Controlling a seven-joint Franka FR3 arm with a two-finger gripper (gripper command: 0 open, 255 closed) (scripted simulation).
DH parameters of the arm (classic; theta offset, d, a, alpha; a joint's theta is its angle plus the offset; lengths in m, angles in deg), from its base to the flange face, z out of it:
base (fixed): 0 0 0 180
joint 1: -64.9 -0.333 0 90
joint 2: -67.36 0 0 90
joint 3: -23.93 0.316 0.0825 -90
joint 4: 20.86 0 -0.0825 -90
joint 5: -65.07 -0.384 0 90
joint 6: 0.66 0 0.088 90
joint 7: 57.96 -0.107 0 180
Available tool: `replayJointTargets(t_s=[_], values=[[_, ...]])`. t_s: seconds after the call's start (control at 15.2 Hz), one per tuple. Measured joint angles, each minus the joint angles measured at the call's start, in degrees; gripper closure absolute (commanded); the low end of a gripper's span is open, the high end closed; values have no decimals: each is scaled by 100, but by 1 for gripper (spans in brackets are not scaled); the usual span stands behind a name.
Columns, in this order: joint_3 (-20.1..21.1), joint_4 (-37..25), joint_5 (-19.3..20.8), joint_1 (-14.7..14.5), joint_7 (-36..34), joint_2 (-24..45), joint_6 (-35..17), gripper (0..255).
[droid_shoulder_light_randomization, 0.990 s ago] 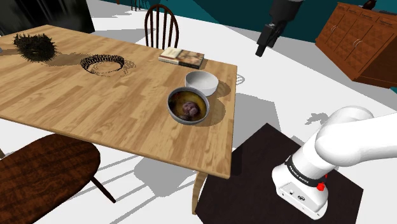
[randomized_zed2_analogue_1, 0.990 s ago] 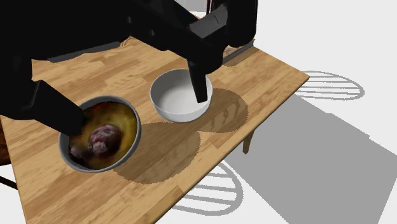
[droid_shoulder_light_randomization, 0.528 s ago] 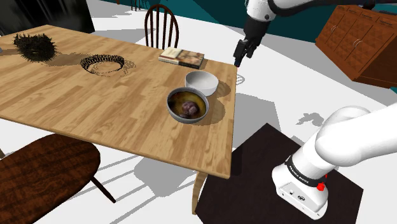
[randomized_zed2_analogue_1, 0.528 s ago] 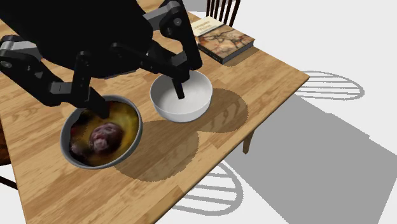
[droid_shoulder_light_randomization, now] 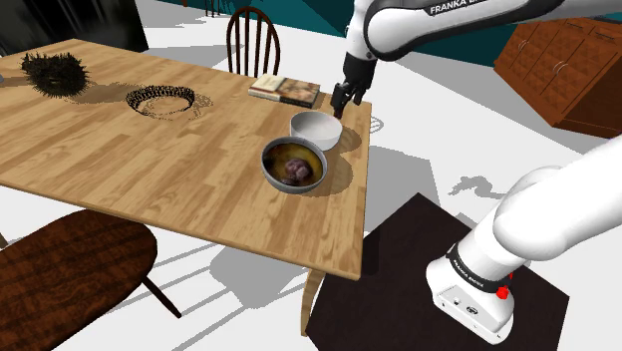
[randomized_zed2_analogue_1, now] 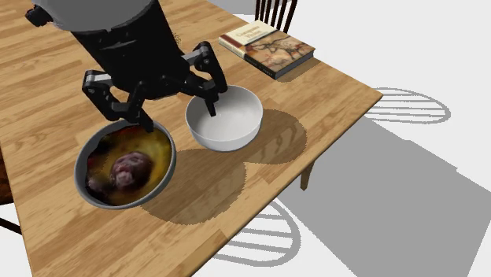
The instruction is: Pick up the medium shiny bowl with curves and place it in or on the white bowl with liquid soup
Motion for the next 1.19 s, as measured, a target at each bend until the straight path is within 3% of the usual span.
replayJointTargets(t_s=[0.33, 0.92, 1.19], values=[[122, -339, 209, 19, -298, 1061, -685, 0], [162, -1564, 728, -64, -810, 3056, -1367, 0], [124, -1692, 852, -99, -924, 3430, -1620, 0]])
